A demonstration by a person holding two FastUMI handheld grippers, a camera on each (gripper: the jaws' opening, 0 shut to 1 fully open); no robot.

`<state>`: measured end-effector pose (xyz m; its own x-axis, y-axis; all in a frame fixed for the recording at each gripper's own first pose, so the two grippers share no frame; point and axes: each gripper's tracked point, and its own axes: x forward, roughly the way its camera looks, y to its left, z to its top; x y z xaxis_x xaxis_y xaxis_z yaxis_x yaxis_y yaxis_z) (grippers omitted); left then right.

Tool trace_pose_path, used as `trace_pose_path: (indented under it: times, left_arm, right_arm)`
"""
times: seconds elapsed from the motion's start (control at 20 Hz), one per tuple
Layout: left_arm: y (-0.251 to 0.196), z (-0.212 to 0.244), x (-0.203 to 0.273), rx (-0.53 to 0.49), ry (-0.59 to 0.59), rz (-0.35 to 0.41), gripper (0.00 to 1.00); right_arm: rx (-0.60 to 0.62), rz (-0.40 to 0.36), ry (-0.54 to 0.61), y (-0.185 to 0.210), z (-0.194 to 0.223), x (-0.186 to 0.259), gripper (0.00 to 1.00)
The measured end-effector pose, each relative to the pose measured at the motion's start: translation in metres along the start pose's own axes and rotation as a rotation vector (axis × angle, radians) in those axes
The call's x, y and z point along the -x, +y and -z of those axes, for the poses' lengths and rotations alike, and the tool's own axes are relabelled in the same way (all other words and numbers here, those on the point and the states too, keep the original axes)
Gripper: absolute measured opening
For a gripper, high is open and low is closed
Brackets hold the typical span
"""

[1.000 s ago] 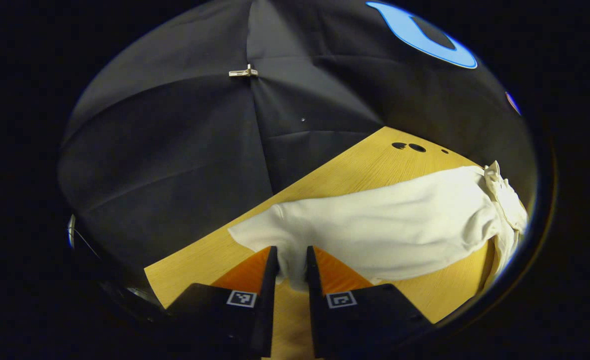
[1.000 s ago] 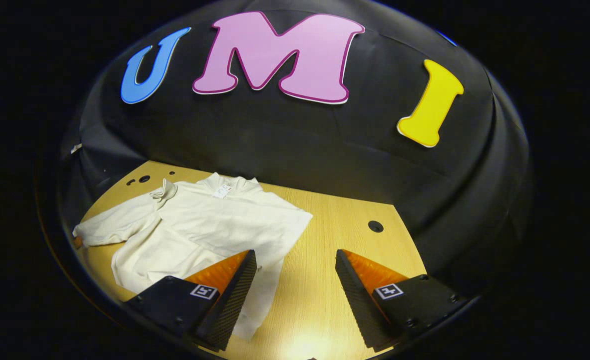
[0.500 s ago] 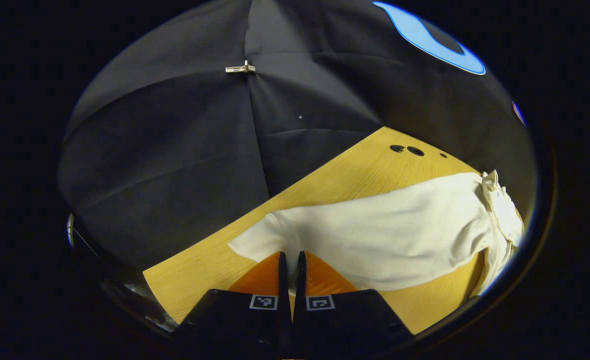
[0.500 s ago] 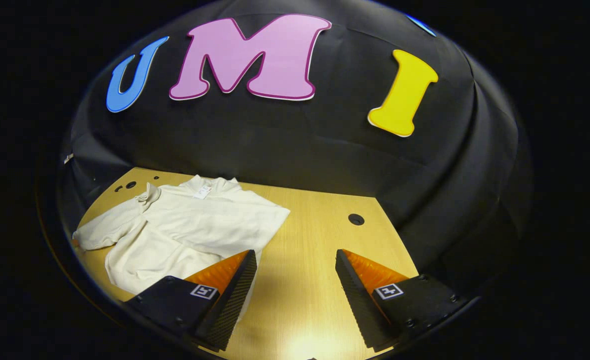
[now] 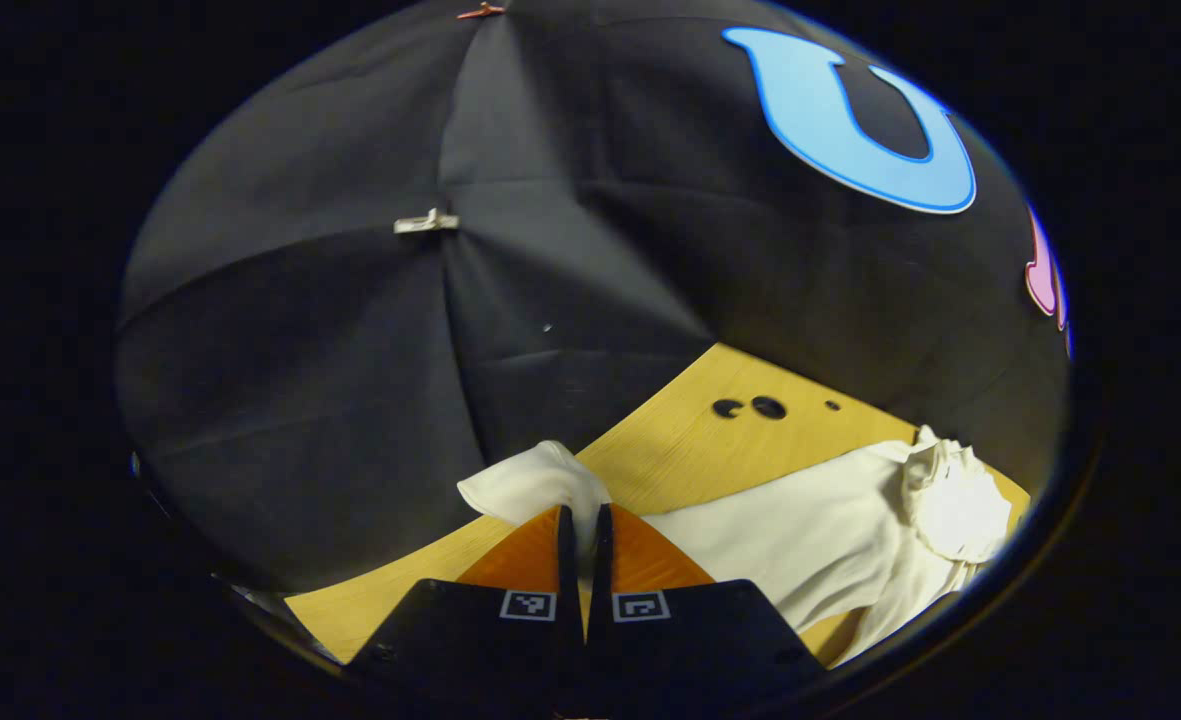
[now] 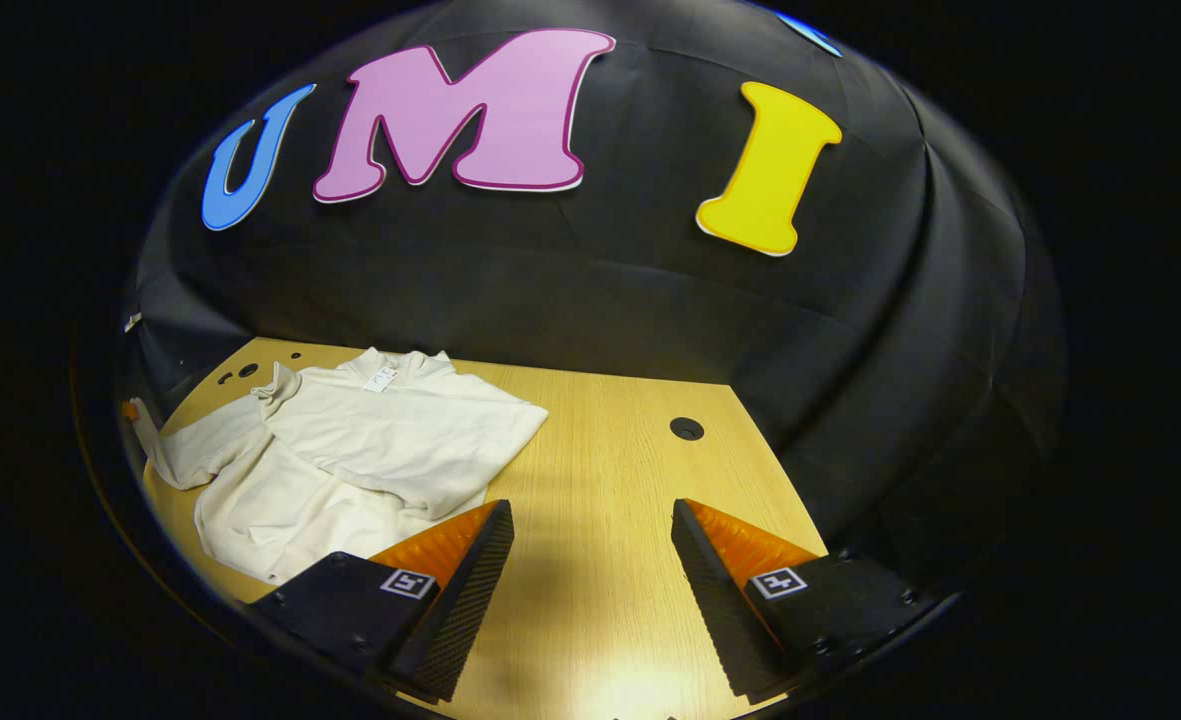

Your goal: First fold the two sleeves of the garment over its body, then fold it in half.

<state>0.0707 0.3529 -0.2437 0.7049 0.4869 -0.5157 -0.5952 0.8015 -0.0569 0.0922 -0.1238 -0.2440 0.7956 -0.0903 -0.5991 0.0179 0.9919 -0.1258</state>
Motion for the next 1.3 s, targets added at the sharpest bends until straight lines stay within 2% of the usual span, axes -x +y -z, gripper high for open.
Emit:
trace_pose_path:
  times: [0.3,0.35,0.4,0.45,0.65,0.8,0.95,1.1,1.15,1.2,1.3]
  left_arm:
    - [-0.126,-0.048,-0.001,-0.124,-0.092,0.128,0.06]
    - [-0.150,-0.051,0.001,-0.142,-0.100,0.153,0.06]
    - [-0.173,-0.054,0.003,-0.155,-0.109,0.181,0.02]
    - [-0.197,-0.054,0.007,-0.163,-0.115,0.208,0.06]
    - [-0.296,-0.052,0.028,-0.242,-0.132,0.331,0.06]
    - [-0.368,-0.050,0.052,-0.321,-0.164,0.429,0.06]
    - [-0.441,-0.030,0.081,-0.350,-0.153,0.541,0.06]
    - [-0.513,0.011,0.115,-0.382,-0.108,0.676,0.06]
    - [-0.536,0.027,0.125,-0.391,-0.089,0.723,0.10]
    - [-0.555,0.043,0.135,-0.403,-0.067,0.767,0.06]
    - [-0.593,0.080,0.155,-0.422,-0.009,0.855,0.06]
  right_arm:
    - [0.016,-0.014,-0.006,-0.019,0.006,-0.013,0.98]
    - [0.020,-0.015,-0.010,-0.022,0.006,-0.016,0.98]
    - [0.026,-0.021,-0.013,-0.025,0.006,-0.018,0.98]
    - [0.034,-0.025,-0.016,-0.027,0.005,-0.020,0.98]
    - [0.034,-0.057,-0.021,-0.035,0.004,-0.026,0.98]
    - [0.010,-0.053,-0.026,-0.041,0.005,-0.025,0.98]
    - [0.001,-0.027,-0.037,-0.044,0.006,-0.023,0.98]
    - [-0.024,-0.005,-0.052,-0.047,0.003,-0.021,0.98]
    - [-0.036,-0.002,-0.039,-0.047,0.008,-0.020,0.98]
    - [-0.047,0.000,-0.019,-0.047,0.014,-0.021,0.98]
    - [-0.071,0.004,0.004,-0.043,0.022,-0.018,0.98]
